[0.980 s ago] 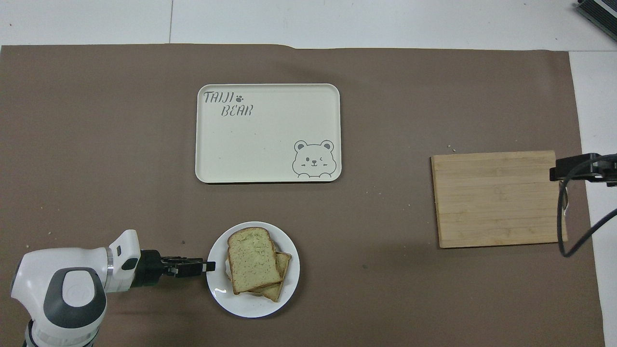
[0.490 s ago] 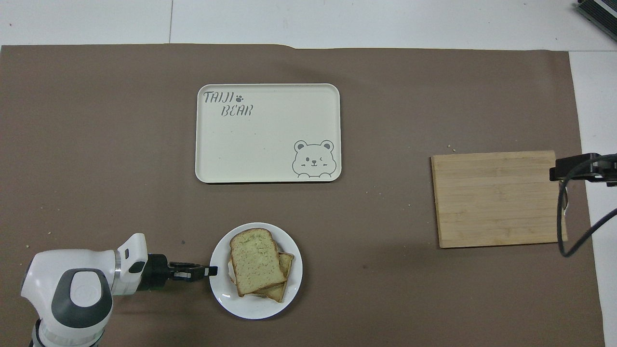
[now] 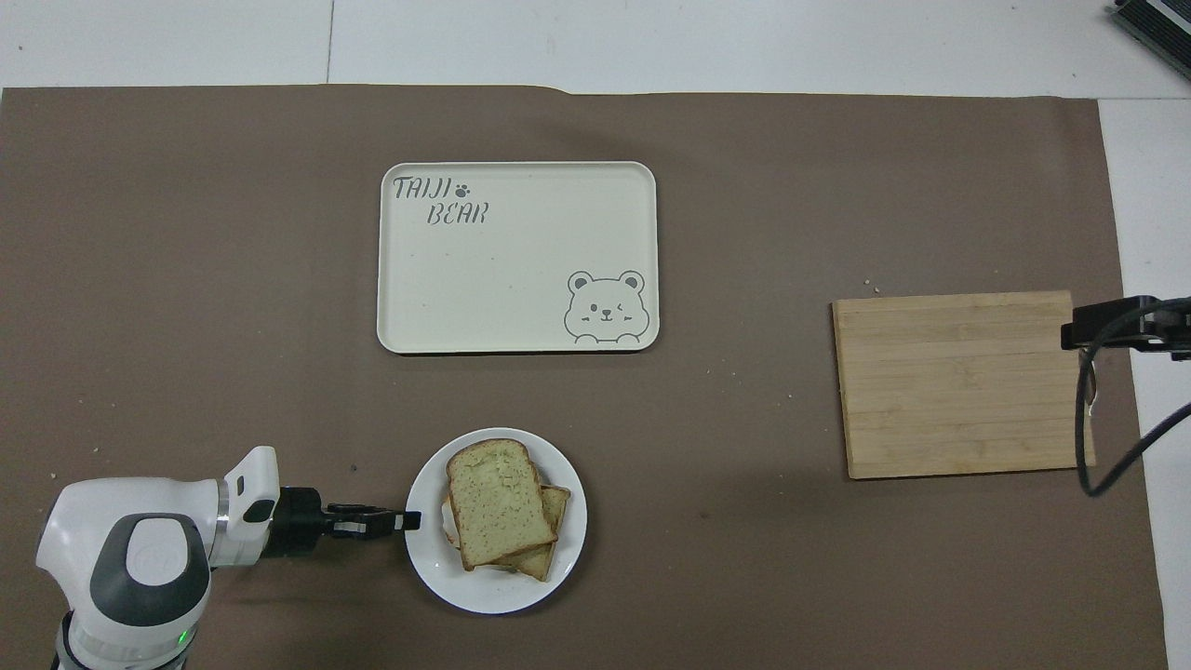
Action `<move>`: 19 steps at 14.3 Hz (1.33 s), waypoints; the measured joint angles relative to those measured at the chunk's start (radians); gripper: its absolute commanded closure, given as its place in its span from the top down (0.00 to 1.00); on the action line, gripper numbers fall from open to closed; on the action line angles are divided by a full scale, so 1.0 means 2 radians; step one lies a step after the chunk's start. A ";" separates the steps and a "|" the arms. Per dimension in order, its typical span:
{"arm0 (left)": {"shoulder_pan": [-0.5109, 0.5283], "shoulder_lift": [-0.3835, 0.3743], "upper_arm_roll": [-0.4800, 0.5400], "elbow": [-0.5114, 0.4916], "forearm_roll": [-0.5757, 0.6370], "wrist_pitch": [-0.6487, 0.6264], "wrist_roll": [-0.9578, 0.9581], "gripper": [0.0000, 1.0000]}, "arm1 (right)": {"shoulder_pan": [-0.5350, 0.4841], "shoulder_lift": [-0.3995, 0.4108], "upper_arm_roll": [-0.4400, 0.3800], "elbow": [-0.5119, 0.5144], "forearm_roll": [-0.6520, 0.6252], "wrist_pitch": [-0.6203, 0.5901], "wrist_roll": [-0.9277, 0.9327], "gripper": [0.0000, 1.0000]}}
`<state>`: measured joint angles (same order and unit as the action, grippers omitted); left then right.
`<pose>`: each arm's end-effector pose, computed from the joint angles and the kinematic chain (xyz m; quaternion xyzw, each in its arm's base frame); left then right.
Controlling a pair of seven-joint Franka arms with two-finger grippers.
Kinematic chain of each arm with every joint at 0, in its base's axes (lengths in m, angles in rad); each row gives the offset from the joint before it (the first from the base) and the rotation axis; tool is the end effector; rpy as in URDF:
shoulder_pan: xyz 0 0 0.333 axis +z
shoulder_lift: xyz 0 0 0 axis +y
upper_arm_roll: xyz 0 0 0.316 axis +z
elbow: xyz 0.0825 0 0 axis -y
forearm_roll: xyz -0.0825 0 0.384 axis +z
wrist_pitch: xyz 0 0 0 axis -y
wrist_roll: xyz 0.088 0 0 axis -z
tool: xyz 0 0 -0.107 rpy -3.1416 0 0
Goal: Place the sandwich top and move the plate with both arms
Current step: 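Grip the plate rim with the left gripper, then slide the plate with the left gripper onto the bear tray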
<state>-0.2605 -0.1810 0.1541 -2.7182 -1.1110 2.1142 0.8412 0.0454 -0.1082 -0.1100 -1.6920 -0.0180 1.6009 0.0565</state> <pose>0.3608 -0.0827 0.2709 0.8981 -0.0579 -0.0305 0.4349 0.5215 -0.0388 0.6277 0.9982 -0.0600 0.0082 0.0031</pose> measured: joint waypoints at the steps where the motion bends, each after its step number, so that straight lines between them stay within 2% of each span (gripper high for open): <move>1: 0.010 0.008 0.001 0.017 0.000 -0.015 0.000 0.00 | 0.000 0.000 0.000 0.000 0.000 0.000 0.000 1.00; 5: 0.059 0.058 0.003 0.111 0.000 -0.082 0.000 0.00 | 0.000 0.000 0.000 0.000 0.000 0.000 0.000 1.00; 7: 0.067 0.085 0.004 0.154 -0.001 -0.093 0.000 0.00 | 0.000 0.000 0.000 0.000 0.000 0.000 0.000 1.00; 12: 0.063 0.160 -0.006 0.269 -0.043 -0.085 -0.013 0.00 | 0.000 0.000 0.000 0.000 0.000 0.000 0.000 1.00; 15: 0.054 0.212 -0.017 0.356 -0.045 -0.067 -0.070 0.00 | 0.000 0.000 0.000 0.000 0.000 0.000 0.000 1.00; 19: 0.054 0.272 -0.043 0.428 -0.050 -0.031 -0.107 0.00 | 0.000 0.000 0.000 0.000 0.000 0.000 0.000 1.00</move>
<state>-0.1527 0.3630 0.0679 -1.8632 -1.2106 2.0529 0.6272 0.0455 -0.1082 -0.1101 -1.6920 -0.0180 1.6009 0.0565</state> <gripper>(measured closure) 0.956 0.000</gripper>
